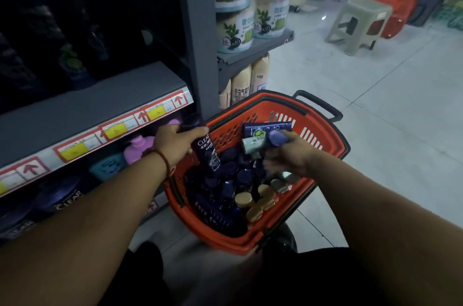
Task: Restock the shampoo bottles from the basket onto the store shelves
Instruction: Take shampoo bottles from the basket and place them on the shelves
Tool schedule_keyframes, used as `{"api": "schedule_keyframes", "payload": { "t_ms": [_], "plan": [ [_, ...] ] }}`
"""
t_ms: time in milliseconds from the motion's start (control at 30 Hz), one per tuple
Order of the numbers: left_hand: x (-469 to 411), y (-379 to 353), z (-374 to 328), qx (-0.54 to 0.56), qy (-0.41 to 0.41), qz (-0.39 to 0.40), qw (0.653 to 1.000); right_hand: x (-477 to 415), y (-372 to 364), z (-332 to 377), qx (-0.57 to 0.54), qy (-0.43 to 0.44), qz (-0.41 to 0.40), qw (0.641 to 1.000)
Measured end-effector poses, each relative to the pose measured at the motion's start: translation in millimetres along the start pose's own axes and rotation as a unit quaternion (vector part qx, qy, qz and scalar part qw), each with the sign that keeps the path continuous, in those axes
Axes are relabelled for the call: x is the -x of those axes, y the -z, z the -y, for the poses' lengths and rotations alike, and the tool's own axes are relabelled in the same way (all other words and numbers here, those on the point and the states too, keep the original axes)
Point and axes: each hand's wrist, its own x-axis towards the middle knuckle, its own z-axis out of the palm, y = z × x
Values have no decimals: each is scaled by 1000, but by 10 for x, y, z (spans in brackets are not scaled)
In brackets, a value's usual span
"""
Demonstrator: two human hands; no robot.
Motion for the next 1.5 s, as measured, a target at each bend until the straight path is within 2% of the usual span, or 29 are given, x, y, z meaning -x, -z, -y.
{"api": "schedule_keyframes", "payload": {
  "t_ms": [133,233,333,467,567,667,800,900,1167,1333,1500],
  "plan": [
    [160,56,-123,114,34,5,993,116,-196,197,-187,12,66,980],
    [209,145,-143,132,34,18,990,127,-365,290,-252,35,53,966],
    [229,214,-162,152,50,43,986,56,-499,305,-219,65,29,973],
    [177,298,-158,190,85,120,971,-12,-602,317,-217,70,68,971],
    [79,328,-187,224,99,92,965,-49,-633,281,-227,49,95,968],
    [26,317,-215,255,116,84,956,-47,-692,256,-177,46,112,977],
    [68,324,-244,255,129,181,941,-35,-745,271,-169,43,87,981],
    [142,398,-285,245,87,208,943,-7,-717,305,-179,44,85,979],
    [520,879,-627,228,-12,98,969,584,-719,814,-67,144,148,976],
    [944,1510,-1064,204,-64,78,974,1100,-1102,1369,-17,213,203,956],
    [1518,2260,-1559,135,-130,59,980,1570,-1716,1924,-30,269,251,929]
  ]
}}
